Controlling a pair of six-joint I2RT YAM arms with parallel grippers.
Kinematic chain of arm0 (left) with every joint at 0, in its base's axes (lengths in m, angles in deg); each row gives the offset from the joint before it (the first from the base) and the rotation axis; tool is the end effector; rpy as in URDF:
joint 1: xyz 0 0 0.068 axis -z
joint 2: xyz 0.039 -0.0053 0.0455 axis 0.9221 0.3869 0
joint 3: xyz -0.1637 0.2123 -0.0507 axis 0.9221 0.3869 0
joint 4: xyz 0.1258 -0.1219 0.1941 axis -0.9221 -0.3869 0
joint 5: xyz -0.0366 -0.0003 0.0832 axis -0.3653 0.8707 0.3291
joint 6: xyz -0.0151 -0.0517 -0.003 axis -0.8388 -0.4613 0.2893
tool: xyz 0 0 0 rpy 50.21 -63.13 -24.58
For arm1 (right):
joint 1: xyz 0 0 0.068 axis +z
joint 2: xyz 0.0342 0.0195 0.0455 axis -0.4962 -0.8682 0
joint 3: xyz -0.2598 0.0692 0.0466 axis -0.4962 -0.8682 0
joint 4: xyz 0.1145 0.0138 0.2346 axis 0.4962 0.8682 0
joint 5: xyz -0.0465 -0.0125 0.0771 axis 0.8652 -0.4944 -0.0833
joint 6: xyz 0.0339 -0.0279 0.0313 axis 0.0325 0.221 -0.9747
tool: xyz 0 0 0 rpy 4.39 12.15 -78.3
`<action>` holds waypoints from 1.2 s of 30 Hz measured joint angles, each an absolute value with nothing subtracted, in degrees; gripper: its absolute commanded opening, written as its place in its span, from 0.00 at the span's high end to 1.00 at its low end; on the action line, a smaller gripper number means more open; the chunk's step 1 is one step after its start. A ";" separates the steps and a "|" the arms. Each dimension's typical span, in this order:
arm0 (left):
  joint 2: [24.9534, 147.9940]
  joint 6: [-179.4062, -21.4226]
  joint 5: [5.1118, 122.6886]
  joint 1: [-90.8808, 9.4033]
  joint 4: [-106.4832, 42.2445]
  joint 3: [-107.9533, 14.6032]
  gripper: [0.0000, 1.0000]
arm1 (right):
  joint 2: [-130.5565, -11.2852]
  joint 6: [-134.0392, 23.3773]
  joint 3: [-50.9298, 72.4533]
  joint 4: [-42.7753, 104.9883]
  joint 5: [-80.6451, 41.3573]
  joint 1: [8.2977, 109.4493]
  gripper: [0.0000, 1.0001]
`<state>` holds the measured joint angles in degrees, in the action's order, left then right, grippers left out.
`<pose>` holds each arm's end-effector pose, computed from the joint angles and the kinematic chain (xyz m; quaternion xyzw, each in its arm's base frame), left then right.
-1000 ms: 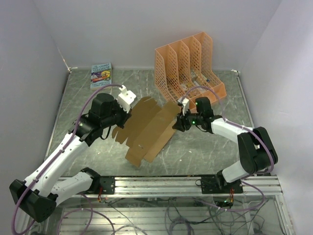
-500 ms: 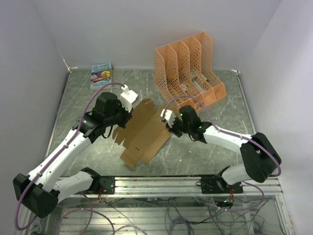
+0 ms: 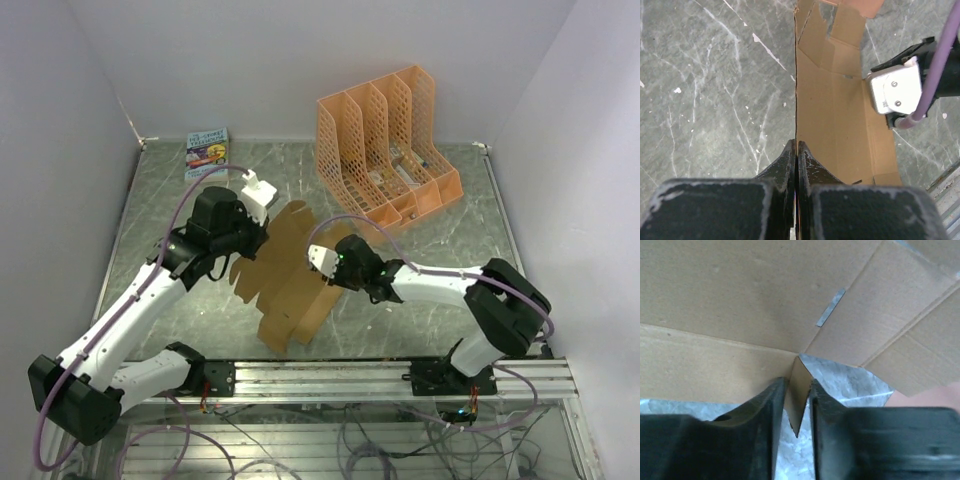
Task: Fold the paper box
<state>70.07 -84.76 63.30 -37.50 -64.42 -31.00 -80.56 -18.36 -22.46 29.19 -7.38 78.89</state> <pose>0.1912 -0.1154 0.3300 0.2899 0.8264 -0.1723 0.4510 0.2022 0.2293 0.1544 -0.5818 0.7252 0.0234 0.3675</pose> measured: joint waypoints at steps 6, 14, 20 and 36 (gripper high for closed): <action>70.07 -84.82 63.21 -40.17 -64.46 -30.84 0.93 | -71.49 -19.30 -22.28 34.43 -12.91 73.47 0.45; 71.21 -89.09 63.01 -43.10 -64.64 -30.14 0.93 | -63.71 -13.32 -17.83 43.85 -44.01 66.74 0.32; 72.74 -95.40 65.68 -44.10 -67.41 -30.16 0.93 | -68.97 -11.52 -23.14 46.65 -52.82 79.72 0.32; 70.64 -105.54 71.91 -47.86 -70.21 -28.63 0.93 | -74.98 -18.01 -24.75 36.05 -31.42 96.05 0.33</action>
